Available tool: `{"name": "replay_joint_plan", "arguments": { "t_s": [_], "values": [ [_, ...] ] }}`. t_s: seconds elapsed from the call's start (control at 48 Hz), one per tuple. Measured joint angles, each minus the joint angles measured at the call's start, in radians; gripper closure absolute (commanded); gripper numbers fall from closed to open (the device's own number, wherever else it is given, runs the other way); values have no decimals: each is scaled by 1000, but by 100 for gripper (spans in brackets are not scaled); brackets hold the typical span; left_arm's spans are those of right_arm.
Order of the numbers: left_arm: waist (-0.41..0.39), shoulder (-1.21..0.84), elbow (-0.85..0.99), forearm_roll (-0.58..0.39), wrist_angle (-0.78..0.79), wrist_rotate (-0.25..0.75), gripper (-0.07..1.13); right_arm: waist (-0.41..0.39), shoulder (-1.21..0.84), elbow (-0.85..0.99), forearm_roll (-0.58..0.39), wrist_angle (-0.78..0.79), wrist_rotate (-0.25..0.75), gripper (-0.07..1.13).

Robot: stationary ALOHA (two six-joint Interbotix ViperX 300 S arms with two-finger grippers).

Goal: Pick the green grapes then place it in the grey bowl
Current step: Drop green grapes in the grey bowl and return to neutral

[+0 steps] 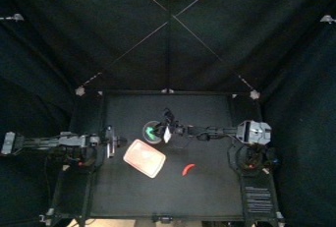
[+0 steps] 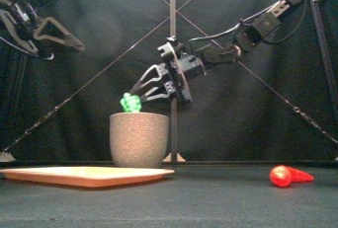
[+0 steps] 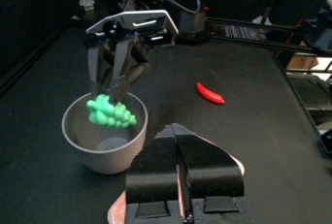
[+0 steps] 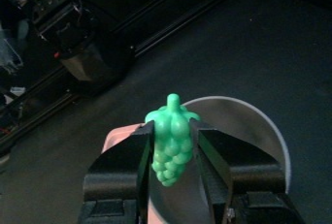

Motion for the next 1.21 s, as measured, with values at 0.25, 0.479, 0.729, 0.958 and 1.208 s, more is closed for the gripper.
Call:
{"name": "replay_joint_plan", "arguments": {
  "t_s": [0.25, 0.479, 0.729, 0.958, 1.208],
  "values": [
    [0, 0, 11, 2, 0, -2, 96, -14, 2, -6, -14, 75, -6, 23],
    [0, 0, 11, -3, 0, -2, 96, -12, 2, -6, -48, 118, -5, 12],
    [0, 0, 11, -3, 0, -3, 96, -3, -46, -6, -54, 124, -6, 12],
    [0, 0, 12, -3, 0, 2, 96, 63, -164, 6, -227, 124, -8, 12],
    [0, 0, 12, 2, -3, 3, 96, 158, -287, 123, -377, 123, 2, 12]
  ]
}}
